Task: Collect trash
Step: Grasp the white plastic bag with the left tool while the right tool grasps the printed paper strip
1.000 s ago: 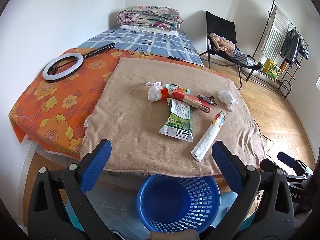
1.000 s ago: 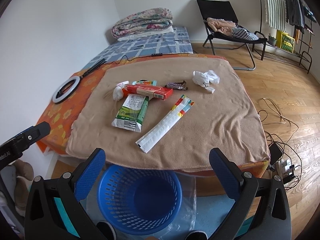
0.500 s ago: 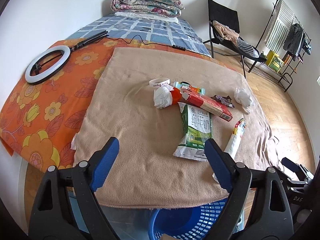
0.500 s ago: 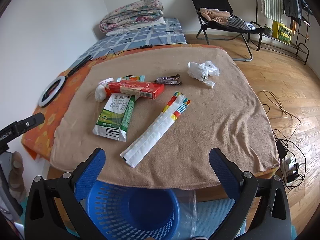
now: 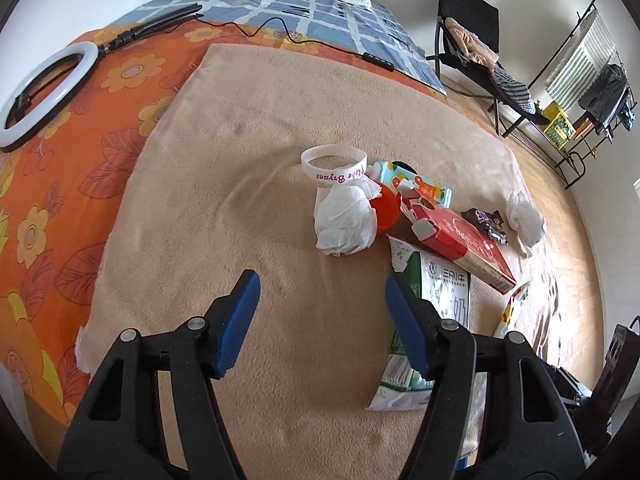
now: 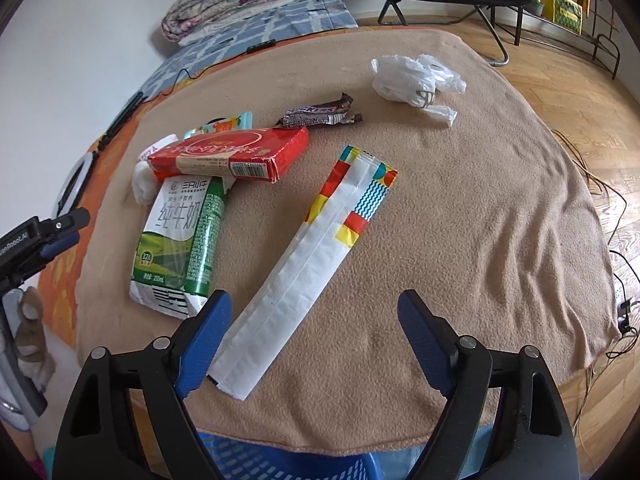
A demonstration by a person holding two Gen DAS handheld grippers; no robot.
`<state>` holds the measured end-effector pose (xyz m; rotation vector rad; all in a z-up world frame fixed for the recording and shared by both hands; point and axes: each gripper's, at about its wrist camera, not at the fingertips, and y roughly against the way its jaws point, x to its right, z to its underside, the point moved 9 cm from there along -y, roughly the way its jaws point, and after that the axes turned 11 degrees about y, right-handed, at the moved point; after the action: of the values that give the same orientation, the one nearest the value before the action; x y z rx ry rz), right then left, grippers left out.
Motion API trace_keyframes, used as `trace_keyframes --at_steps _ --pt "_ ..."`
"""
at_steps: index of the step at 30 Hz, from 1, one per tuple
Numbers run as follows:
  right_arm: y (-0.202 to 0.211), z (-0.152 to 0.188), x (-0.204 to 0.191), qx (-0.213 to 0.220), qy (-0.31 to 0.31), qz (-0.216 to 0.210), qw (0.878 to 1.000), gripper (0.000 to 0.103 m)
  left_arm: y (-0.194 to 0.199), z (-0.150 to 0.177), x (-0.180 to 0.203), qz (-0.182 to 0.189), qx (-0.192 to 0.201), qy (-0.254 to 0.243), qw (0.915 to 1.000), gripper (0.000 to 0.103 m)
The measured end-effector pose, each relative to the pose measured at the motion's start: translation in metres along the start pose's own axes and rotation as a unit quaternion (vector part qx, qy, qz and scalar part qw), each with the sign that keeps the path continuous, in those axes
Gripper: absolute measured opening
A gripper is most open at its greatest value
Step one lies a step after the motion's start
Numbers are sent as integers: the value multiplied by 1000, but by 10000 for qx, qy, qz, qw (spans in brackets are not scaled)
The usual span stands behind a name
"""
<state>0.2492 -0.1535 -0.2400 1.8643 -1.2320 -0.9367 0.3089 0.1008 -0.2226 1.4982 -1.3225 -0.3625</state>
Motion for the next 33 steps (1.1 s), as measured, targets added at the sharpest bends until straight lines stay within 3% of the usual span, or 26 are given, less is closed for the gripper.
trace_keyframes --at_steps 6,13,15,21,27,28,29,31,33 --pt "-32 -9 -1 -214 -101 -29 9997 72 -34 -18 -1 209 -227 358 9989 66" --pt "-44 -21 2 -219 -67 185 9996 67 -58 -25 -1 320 -358 490 9976 43" --pt "-46 -24 3 -233 29 310 9992 52 -57 -25 0 396 -359 502 9973 34" --pt "-45 -27 10 -219 74 383 9990 26 -48 -26 9 335 -207 203 9990 5" --pt "-39 -24 13 -152 -64 147 9998 18 -38 -30 8 340 -18 229 9992 6" --pt "-37 -24 12 -141 -70 130 9998 18 -39 -31 7 293 -53 306 9991 19" --pt "-35 -23 12 -123 -75 117 9998 18 -40 -30 6 300 -94 364 9988 46" --pt "-29 -22 14 -77 -96 120 9999 18 -41 -34 5 224 40 393 9990 63" --pt "-23 -20 18 -38 -146 118 9998 18 -48 -36 8 241 -9 361 9991 63"
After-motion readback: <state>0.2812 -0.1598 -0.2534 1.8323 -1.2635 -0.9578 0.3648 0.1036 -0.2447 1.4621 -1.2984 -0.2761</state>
